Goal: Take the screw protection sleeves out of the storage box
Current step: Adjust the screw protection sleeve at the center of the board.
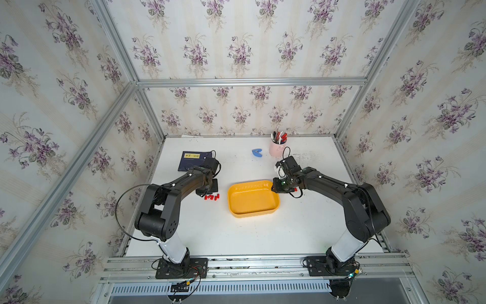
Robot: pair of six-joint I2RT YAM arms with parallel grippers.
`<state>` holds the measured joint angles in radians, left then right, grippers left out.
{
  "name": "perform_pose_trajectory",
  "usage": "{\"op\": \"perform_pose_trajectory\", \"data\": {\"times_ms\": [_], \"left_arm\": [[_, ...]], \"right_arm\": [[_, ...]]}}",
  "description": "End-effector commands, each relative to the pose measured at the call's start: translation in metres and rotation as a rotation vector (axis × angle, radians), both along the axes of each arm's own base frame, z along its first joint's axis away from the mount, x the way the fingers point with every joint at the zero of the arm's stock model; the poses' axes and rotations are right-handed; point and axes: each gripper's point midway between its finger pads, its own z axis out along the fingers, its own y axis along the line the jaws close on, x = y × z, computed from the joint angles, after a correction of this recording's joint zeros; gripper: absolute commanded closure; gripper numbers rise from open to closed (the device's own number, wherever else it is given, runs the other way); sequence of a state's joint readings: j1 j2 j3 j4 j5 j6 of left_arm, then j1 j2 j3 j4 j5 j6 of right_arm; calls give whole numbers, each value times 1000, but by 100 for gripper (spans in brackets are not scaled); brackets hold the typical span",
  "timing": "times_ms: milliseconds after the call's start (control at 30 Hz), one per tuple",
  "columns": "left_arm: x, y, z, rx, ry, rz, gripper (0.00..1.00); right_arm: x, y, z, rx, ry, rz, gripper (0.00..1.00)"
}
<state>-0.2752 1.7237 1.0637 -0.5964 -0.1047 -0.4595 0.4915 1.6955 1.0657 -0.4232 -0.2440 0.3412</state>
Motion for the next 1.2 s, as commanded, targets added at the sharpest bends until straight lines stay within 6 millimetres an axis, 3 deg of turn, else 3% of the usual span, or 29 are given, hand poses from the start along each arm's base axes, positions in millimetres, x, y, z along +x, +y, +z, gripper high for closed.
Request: {"op": "perform_pose_trajectory", "data": {"times_ms": [0,1167], "left_arm": [[4,1,-5,13,3,-7,93],[-23,-1,-5,11,25,2,94]], "right_arm": [[0,0,1,-2,-3,2,77],[-2,-2,-4,-15,10,1,79]]}}
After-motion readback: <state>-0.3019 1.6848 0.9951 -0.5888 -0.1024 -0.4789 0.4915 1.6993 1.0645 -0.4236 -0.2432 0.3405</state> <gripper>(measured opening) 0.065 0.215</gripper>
